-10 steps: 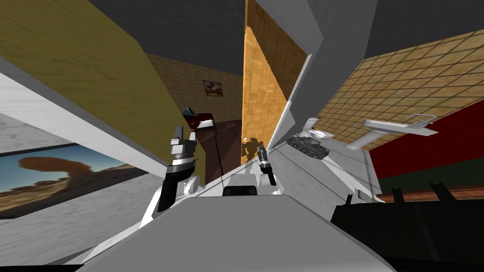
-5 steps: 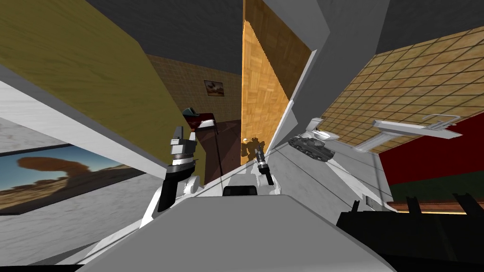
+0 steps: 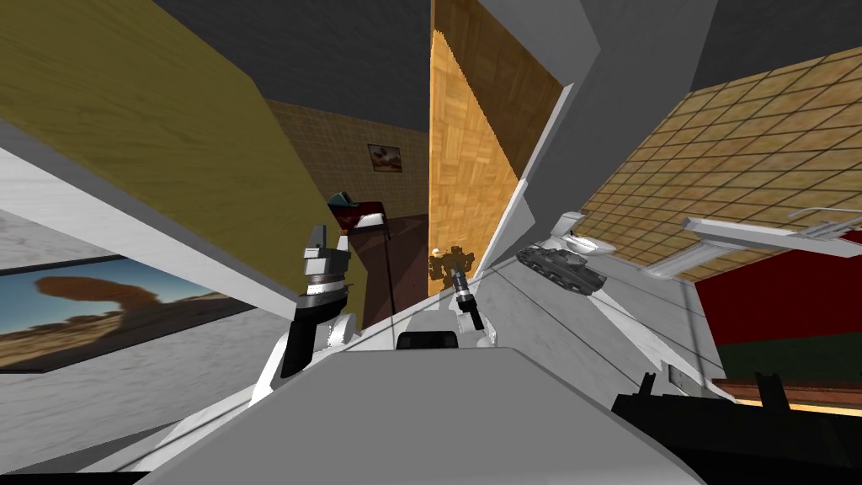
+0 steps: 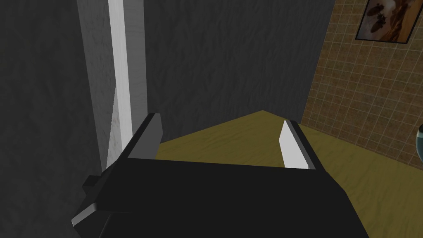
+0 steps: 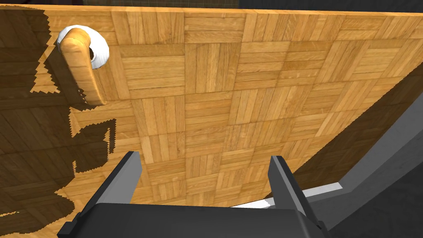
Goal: Push the door open
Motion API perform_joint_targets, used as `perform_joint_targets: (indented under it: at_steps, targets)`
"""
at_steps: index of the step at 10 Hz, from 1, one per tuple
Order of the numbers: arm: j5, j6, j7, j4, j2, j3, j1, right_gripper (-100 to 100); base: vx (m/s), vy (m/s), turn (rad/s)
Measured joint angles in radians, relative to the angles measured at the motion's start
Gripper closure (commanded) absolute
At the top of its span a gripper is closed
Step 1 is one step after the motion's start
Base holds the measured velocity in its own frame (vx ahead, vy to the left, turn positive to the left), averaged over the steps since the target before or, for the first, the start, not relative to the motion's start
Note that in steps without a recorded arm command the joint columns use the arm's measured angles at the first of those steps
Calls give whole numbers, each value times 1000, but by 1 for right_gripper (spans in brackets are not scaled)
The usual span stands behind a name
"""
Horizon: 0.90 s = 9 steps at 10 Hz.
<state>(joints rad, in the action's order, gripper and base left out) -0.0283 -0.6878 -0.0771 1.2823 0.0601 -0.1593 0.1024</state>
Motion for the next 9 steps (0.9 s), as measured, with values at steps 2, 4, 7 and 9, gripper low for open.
perform_joint_targets:
  at_steps: [2, 4, 7, 9]
  targets:
    - [1, -4, 3, -49, -2, -7, -18, -100, 32, -59, 59]
    - [4, -19, 6, -122, -5, -18, -44, -100, 55, -97, 96]
    - [8, -18, 4, -186, -2, -32, -73, -100, 50, -70, 38]
    - [9, -34, 7, -242, -5, -38, -90, -100, 42, -63, 74]
